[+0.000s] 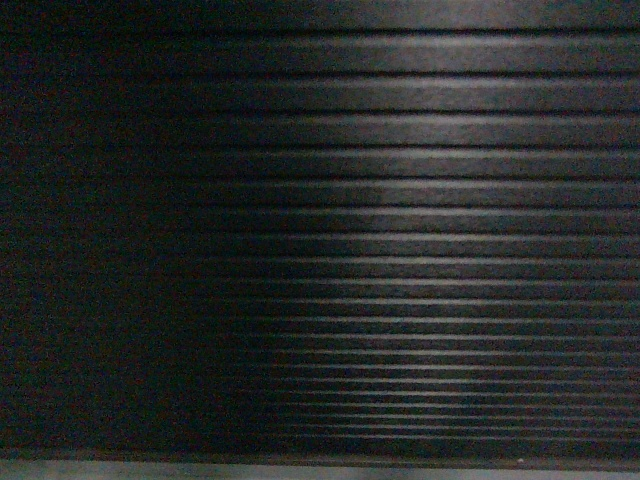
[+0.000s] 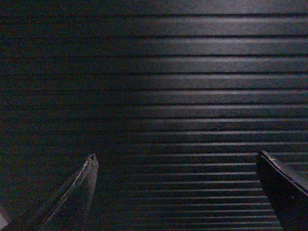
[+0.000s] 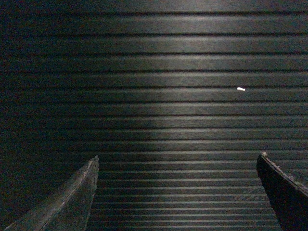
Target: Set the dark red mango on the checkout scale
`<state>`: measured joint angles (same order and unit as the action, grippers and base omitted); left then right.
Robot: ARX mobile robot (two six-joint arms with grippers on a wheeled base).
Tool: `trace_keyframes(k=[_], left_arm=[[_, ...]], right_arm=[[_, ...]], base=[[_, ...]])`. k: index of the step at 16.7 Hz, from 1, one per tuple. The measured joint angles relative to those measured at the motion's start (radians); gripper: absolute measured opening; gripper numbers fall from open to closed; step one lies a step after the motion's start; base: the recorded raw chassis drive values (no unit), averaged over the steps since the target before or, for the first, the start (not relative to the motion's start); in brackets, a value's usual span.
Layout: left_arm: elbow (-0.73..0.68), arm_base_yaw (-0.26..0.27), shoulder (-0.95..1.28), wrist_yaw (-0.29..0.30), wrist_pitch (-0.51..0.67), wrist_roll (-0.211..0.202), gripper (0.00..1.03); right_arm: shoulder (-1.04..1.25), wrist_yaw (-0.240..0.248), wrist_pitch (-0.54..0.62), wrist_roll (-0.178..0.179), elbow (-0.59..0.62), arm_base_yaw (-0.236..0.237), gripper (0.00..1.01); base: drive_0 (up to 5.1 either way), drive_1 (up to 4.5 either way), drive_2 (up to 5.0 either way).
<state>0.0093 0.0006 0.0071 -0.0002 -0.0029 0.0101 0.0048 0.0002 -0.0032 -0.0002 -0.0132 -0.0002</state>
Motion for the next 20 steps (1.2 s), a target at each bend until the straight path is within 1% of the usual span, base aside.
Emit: trace_keyframes(k=[20], left_arm=[[0.000, 0.000, 0.000, 0.000, -0.002, -0.003, 0.98]], right_arm=[[0.000, 0.000, -0.002, 0.000, 0.000, 0.000, 0.98]], base=[[0.0, 0.00, 0.0]])
